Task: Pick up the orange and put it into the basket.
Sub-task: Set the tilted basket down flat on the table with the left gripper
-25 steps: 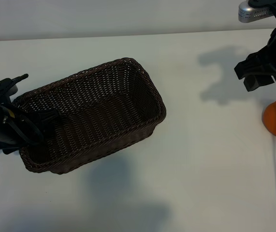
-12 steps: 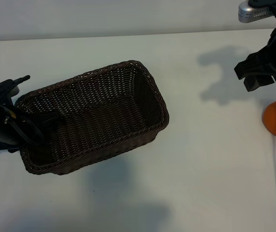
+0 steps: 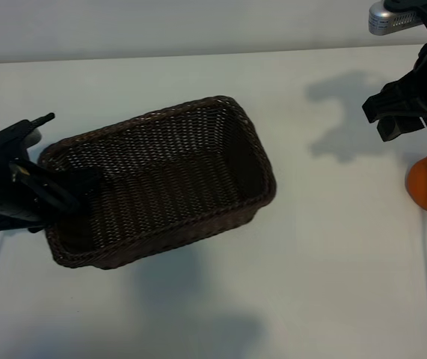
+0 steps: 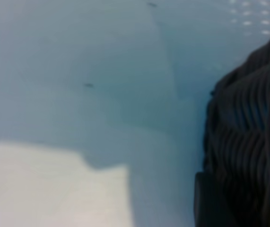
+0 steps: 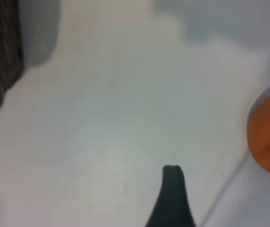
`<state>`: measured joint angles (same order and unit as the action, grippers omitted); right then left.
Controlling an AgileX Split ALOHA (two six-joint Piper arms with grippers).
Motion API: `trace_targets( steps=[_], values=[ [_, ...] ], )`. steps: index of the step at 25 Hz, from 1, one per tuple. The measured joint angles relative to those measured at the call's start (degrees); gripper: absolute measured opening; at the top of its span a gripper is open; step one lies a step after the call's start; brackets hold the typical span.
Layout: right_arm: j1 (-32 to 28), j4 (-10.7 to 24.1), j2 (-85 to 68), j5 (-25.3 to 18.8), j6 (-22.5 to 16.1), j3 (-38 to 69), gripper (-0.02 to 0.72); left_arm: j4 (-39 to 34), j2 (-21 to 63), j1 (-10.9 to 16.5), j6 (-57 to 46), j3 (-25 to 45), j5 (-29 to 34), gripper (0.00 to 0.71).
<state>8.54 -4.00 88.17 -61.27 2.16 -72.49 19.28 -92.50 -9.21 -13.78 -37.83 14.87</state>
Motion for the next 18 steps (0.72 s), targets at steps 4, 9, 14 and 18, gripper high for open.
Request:
trace_targets(
  steps=[4,9,14,18],
  values=[
    [0.0,0.0,0.0,0.0,0.0,0.0,0.548,13.36,-0.34,0.0,13.16,-1.01,1.2,0.345],
    [0.0,0.0,0.0,0.0,0.0,0.0,0.548,27.9,-0.46,0.0,30.25,-2.87,4.38,0.236],
    [0.0,0.0,0.0,0.0,0.0,0.0,0.548,38.28,-0.45,0.0,39.03,-3.98,5.76,0.205],
    [0.0,0.0,0.0,-0.04,0.0,0.0,0.548,40.81,-0.45,0.0,41.98,-5.8,7.36,0.187]
  ],
)
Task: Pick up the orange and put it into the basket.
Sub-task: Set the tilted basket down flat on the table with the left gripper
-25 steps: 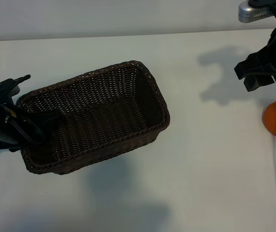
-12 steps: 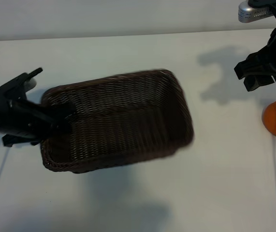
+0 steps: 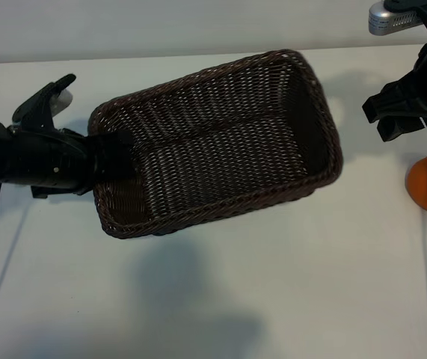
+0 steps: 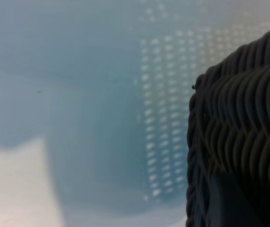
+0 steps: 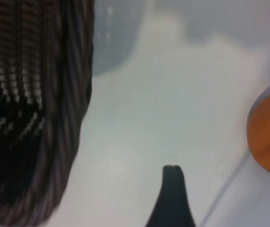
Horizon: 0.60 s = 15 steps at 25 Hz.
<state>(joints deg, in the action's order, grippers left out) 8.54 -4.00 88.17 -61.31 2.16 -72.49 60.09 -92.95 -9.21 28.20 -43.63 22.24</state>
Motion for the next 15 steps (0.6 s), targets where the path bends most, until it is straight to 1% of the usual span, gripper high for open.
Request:
trace_targets(
  steps=[4,7,10,15],
  values=[
    [0.0,0.0,0.0,0.0,0.0,0.0,0.548,-0.48,0.0,0.0,0.64,-3.34,1.74,0.187],
    [0.0,0.0,0.0,0.0,0.0,0.0,0.548,-2.65,0.0,0.0,-0.23,-7.17,3.01,0.186],
    [0.0,0.0,0.0,0.0,0.0,0.0,0.548,-7.52,-0.99,0.0,-3.65,-11.7,5.0,0.184],
    [0.0,0.0,0.0,-0.03,0.0,0.0,0.548,-19.51,-5.92,0.0,-12.35,-19.78,10.69,0.164]
  ],
)
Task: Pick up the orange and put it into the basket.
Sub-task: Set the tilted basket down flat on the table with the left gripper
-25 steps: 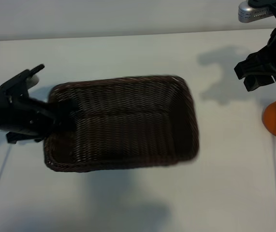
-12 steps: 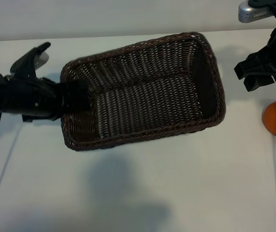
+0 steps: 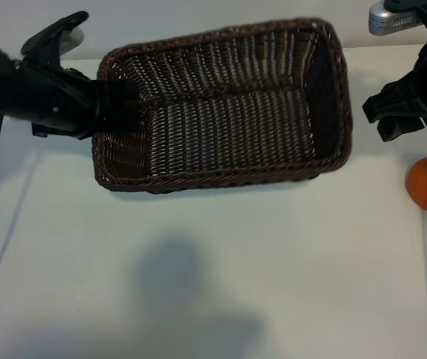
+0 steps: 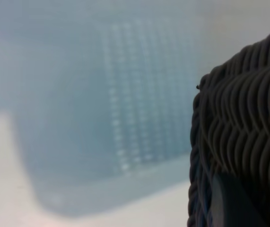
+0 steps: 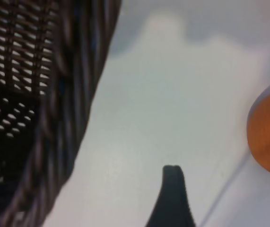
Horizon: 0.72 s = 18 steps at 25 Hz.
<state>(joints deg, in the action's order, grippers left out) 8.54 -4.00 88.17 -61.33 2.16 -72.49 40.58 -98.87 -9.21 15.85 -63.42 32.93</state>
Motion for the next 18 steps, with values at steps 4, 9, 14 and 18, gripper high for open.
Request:
trace_targets(
  steps=[4,9,14,18],
  values=[
    [0.0,0.0,0.0,0.0,0.0,0.0,0.548,-5.65,-4.16,0.0,-3.58,-5.8,3.79,0.164],
    [0.0,0.0,0.0,0.0,0.0,0.0,0.548,-7.23,-8.98,0.0,-5.13,-12.2,6.75,0.162],
    [0.0,0.0,0.0,0.0,0.0,0.0,0.548,-7.55,-12.77,-1.4,-5.73,-16.68,7.86,0.162],
    [0.0,0.0,0.0,0.0,0.0,0.0,0.548,-8.0,-15.48,-4.41,-7.03,-18.8,7.86,0.162]
  ],
)
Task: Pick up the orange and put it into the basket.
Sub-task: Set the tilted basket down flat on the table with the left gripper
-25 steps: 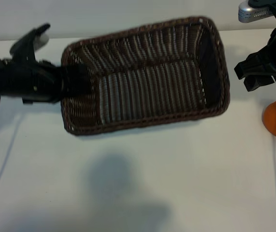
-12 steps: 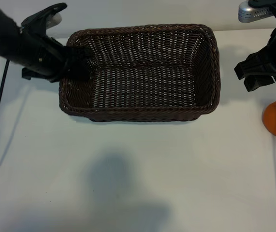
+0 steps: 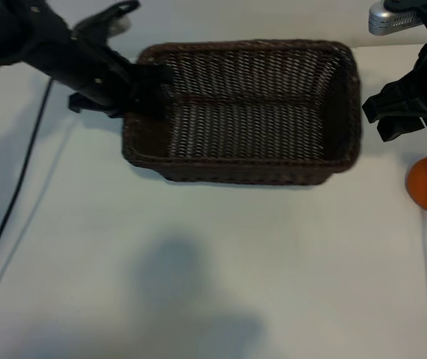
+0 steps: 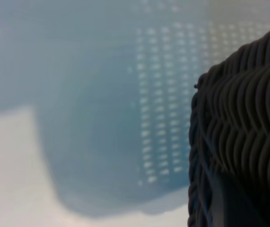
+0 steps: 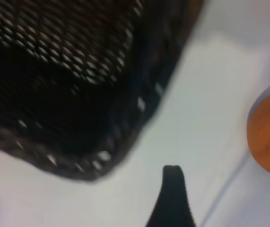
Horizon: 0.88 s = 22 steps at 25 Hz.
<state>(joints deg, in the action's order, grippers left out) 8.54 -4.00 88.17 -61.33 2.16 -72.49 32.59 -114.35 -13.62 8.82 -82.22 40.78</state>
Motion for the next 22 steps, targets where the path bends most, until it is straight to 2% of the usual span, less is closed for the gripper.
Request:
trace_targets(
  steps=[3,14,22],
  values=[
    [0.0,0.0,0.0,0.0,0.0,0.0,0.548,-0.12,-1.59,-1.41,-0.86,-0.73,-0.05,0.162],
    [0.0,0.0,0.0,-0.17,0.0,0.0,0.547,-4.65,-4.42,-1.38,-5.42,-0.73,-0.94,0.161],
    [0.0,0.0,0.0,-0.6,0.0,0.0,0.548,-4.52,-5.35,-1.38,-7.82,-0.53,-3.28,0.161]
  ],
)
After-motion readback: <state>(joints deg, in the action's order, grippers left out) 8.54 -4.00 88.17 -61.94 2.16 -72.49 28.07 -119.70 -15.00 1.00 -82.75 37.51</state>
